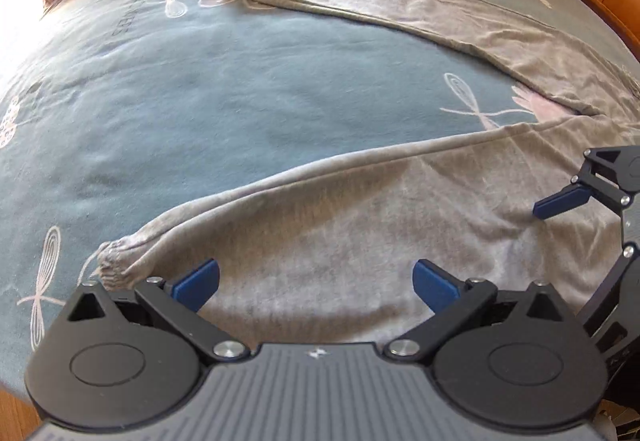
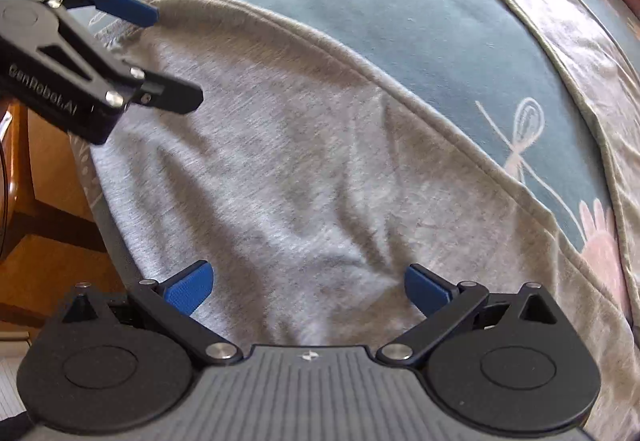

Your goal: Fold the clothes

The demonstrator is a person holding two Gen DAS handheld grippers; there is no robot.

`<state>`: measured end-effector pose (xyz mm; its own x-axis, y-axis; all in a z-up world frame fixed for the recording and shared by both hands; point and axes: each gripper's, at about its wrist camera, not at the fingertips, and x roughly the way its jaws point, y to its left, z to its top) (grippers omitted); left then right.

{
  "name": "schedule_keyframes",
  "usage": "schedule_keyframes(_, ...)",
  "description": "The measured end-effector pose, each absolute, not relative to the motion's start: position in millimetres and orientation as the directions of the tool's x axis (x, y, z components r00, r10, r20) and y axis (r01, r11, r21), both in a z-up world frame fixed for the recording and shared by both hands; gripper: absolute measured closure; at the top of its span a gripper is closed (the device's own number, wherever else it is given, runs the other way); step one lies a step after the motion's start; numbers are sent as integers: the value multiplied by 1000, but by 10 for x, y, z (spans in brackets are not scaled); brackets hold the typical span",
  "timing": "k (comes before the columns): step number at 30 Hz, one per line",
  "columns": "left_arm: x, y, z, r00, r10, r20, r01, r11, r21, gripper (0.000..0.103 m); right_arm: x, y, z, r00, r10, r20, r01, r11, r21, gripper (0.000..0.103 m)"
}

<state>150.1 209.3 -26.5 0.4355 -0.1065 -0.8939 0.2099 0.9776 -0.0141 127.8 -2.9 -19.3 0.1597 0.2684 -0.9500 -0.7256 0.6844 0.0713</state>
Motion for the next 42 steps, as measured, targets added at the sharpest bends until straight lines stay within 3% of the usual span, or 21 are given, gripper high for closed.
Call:
schedule_keyframes(5,1782,1271,-246,402,-172,-899,275,960,-60,1,1555,-894,-13,282,264,-922,-592,805,50,0)
schedule_keyframes(7,1868,921,-256,386,-204,-900,300,950,-86,1,1599,-705,-291,325,228,-918,-511,859,33,0)
schedule_keyframes(12,1929,88,-327,309,-294,-905,387,908,-162,1,1618,-1674,-438,391,134,-911,-335,942,-5,0)
schedule_keyframes(19,1799,-636,-536,222,-325,-919,539,826,-162,1,1551,-2573,-686,417,95,-904,-159,987,30,0)
schedule_keyframes(25,1884,-779,-745,299,-240,-924,612,791,-7,1,1628,-2709,-831,470,81,-879,-144,990,14,0)
schedule_keyframes(33,1998,-731,-418,308,-313,-898,571,816,-89,1,1550,-2772,-691,466,85,-881,-135,991,24,0)
schedule_keyframes(42,1228,-1054,-412,194,-416,-889,813,575,-92,1,1002,-2435,-749,458,48,-888,-305,946,-106,0)
